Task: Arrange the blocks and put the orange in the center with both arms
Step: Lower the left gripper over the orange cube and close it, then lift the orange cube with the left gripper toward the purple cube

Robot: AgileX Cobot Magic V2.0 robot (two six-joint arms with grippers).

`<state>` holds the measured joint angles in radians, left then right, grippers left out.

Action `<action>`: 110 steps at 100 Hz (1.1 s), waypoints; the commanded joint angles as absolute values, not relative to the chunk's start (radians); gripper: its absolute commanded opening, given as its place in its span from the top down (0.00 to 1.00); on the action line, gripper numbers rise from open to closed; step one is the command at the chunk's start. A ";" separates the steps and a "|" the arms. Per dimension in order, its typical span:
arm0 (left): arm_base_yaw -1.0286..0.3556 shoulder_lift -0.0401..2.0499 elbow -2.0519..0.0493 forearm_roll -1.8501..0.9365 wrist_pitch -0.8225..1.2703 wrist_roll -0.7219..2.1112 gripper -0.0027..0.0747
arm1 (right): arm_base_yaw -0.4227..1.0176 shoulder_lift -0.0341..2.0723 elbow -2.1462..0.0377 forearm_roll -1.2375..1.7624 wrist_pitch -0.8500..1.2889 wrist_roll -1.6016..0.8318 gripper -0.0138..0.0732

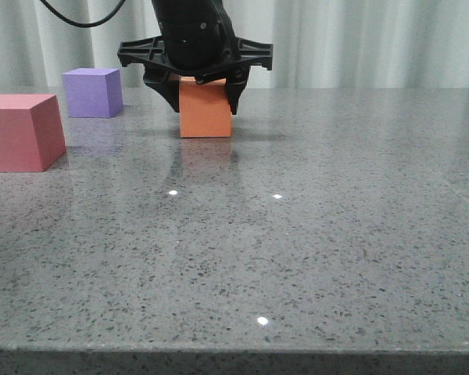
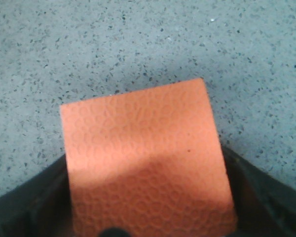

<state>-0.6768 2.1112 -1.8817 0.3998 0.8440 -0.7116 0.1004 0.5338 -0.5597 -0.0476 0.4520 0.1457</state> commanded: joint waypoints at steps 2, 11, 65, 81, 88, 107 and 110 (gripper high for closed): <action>-0.685 2.032 -1.916 0.424 0.811 -0.688 0.47 | 0.096 0.536 -0.587 -0.057 0.376 0.142 0.92; -0.685 2.007 -1.916 0.422 0.823 -0.644 0.47 | 0.096 0.536 -0.587 -0.057 0.376 0.142 0.92; -0.525 1.695 -1.821 0.270 0.841 -0.273 0.47 | 0.096 0.536 -0.587 -0.057 0.376 0.142 0.92; -0.411 1.631 -1.705 0.232 0.781 -0.271 0.47 | 0.096 0.536 -0.587 -0.057 0.376 0.142 0.92; -0.367 1.621 -1.649 0.206 0.747 -0.264 0.47 | 0.096 0.536 -0.587 -0.057 0.376 0.142 0.92; -0.312 1.622 -1.546 0.116 0.628 -0.197 0.47 | 0.096 0.536 -0.587 -0.057 0.376 0.142 0.92; -0.312 1.622 -1.536 0.116 0.613 -0.197 0.47 | 0.096 0.536 -0.587 -0.057 0.376 0.142 0.92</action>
